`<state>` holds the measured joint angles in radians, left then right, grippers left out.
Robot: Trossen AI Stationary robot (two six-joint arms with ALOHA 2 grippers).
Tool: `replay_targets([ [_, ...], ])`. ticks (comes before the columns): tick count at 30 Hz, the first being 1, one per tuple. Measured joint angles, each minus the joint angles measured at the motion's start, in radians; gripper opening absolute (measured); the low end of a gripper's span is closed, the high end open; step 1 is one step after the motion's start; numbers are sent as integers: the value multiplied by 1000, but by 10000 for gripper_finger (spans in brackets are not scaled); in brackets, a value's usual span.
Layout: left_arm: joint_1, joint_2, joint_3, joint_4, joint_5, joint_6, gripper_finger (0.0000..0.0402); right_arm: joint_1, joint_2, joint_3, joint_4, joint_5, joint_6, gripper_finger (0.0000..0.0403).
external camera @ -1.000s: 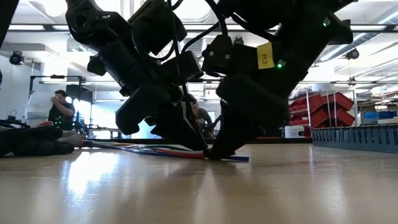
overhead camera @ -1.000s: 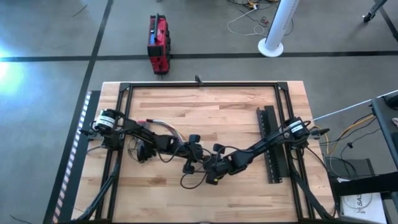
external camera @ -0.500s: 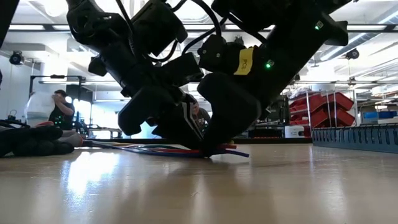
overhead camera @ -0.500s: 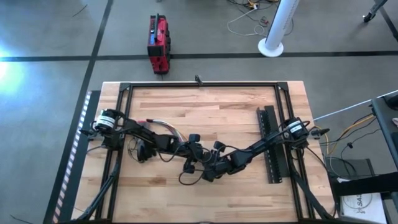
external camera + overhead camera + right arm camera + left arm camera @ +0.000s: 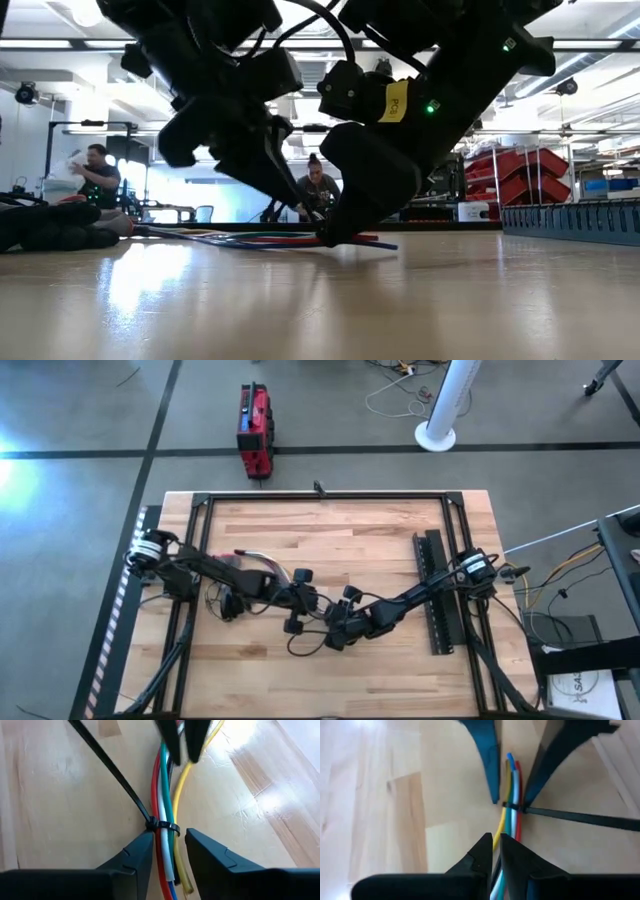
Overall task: Ziptie cables
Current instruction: Wrap the colored cable wires with the black zip tie
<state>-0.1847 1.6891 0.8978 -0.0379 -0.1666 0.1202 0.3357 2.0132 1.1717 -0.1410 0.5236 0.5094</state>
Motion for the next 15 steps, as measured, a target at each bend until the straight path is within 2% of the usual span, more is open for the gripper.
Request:
replay_targets([
  [7, -3, 42, -38, 70, 0, -29, 20, 0, 0, 0, -3, -4, -12, 98],
  [15, -2, 179, -69, 277, -11, -44, 20, 1, -1, -12, -4, -8, -15, 107],
])
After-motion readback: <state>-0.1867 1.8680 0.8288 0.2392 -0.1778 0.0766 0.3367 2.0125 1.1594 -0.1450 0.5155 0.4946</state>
